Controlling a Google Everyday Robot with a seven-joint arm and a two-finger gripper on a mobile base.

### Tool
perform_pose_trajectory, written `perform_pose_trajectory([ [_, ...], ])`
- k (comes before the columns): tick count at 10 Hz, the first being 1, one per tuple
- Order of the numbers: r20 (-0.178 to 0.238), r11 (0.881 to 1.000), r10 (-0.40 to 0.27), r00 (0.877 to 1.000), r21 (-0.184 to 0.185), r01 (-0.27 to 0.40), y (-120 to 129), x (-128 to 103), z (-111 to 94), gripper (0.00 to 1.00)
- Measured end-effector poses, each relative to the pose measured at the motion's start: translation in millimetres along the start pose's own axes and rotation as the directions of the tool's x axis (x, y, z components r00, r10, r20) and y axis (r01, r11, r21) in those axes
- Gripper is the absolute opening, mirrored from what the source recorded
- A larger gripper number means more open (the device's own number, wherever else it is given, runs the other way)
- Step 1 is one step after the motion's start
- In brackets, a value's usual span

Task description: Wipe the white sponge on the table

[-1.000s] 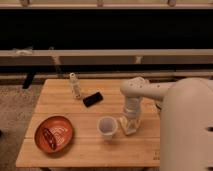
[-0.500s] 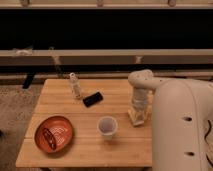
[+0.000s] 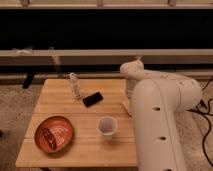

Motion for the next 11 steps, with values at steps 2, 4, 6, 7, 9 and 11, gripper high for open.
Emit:
perform_pose_trajectory([
  [2, 0.023, 0.995, -0.091, 0.996, 0.037, 0.09, 29, -30, -16, 0.21],
  [4, 0.045, 0.983, -0.176, 0.983, 0.063, 0.173, 58, -49, -29, 0.39],
  [6, 0.061, 0.957, -0.282, 0.957, 0.085, 0.277, 95, -56, -37, 0.58],
  [7, 0.065, 0.942, -0.331, 0.941, 0.089, 0.325, 113, -52, -37, 0.63],
  [9, 0.068, 0.911, -0.41, 0.91, 0.083, 0.404, 141, -34, -31, 0.63],
  [11, 0.091, 0.878, -0.478, 0.874, 0.085, 0.472, 152, -13, -26, 0.63],
])
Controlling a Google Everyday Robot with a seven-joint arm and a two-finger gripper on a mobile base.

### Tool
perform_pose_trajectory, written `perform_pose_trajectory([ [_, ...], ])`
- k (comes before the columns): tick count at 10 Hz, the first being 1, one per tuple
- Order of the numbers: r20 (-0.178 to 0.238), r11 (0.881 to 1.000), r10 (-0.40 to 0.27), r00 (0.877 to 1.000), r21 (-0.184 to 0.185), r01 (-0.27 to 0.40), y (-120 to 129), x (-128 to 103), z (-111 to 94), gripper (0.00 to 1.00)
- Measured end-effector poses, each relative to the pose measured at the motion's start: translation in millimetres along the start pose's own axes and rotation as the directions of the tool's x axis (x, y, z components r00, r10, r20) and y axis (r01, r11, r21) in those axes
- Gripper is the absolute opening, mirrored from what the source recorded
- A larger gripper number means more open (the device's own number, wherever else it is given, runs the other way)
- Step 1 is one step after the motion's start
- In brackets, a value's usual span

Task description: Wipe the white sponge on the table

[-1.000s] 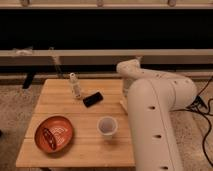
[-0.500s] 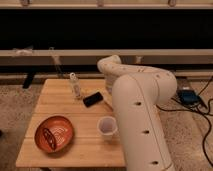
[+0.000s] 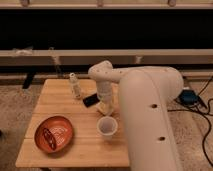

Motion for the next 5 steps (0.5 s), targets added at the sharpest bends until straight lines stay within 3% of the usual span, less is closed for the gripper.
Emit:
perform_pose_trajectory([
  [3, 0.067, 0.998, -0.057, 0.996, 0.043, 0.054, 3, 26, -4, 0.63],
  [5, 0.078, 0.997, -0.068, 0.995, 0.052, 0.064, 5, 24, -6, 0.63],
])
